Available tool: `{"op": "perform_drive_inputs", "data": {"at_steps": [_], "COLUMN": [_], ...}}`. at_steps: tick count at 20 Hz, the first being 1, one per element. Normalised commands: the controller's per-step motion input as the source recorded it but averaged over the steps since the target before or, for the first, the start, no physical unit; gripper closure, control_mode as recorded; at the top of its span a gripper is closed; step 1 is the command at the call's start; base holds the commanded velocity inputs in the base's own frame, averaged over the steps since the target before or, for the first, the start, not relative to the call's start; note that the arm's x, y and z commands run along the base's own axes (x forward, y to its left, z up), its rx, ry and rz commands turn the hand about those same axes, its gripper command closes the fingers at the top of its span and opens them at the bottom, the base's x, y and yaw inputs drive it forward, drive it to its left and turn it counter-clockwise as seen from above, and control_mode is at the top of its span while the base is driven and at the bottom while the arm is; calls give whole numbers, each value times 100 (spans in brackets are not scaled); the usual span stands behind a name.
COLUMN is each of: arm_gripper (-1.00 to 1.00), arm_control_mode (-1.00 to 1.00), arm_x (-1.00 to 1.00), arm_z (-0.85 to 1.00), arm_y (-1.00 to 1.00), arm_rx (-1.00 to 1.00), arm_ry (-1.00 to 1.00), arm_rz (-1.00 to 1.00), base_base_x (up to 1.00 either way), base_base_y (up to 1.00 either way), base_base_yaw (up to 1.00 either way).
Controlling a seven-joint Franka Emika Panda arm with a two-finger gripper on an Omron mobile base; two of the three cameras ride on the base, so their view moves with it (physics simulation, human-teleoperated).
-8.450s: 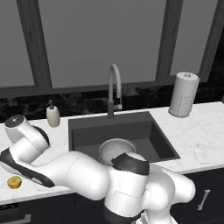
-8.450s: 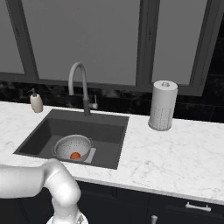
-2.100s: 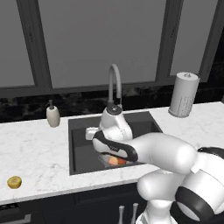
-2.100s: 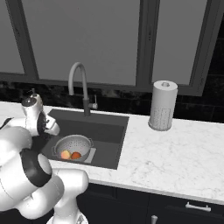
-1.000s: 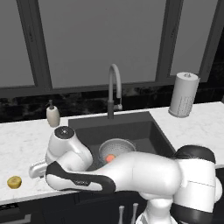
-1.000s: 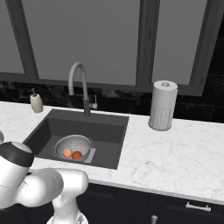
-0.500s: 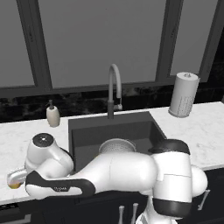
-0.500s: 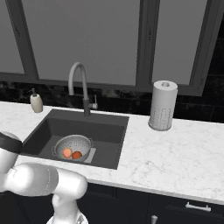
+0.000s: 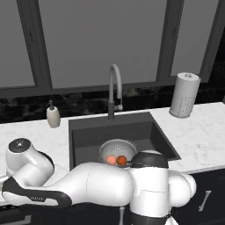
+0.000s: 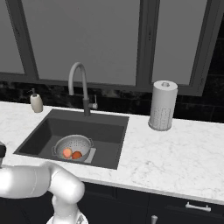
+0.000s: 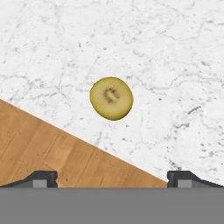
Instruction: Put the colander in the sink, put the orange, peach, kiwi in the colander, and turn on the sink faucet and pour water over the colander.
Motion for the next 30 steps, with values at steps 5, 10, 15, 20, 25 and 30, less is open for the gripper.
{"op": "perform_drive_inputs", "data": {"at_steps": [5, 10, 15, 20, 25, 30], "arm_gripper": [-100, -100, -100, -100, -100, -100], "arm_control_mode": [-100, -100, -100, -100, -100, -100], "arm_x": [0, 0, 5, 10, 24, 26], "arm_z": [-20, -5, -9, -23, -20, -21], "arm_y": [6, -4, -19, -8, 0, 7], "arm_rx": [-5, -3, 0, 0, 0, 0], "arm_ry": [0, -6, -6, -1, 0, 0], "arm_rz": [0, 0, 0, 0, 0, 0], "base_base_x": [0, 0, 0, 0, 0, 0], "base_base_y": [0, 0, 0, 0, 0, 0], "base_base_yaw": [0, 0, 0, 0, 0, 0]}}
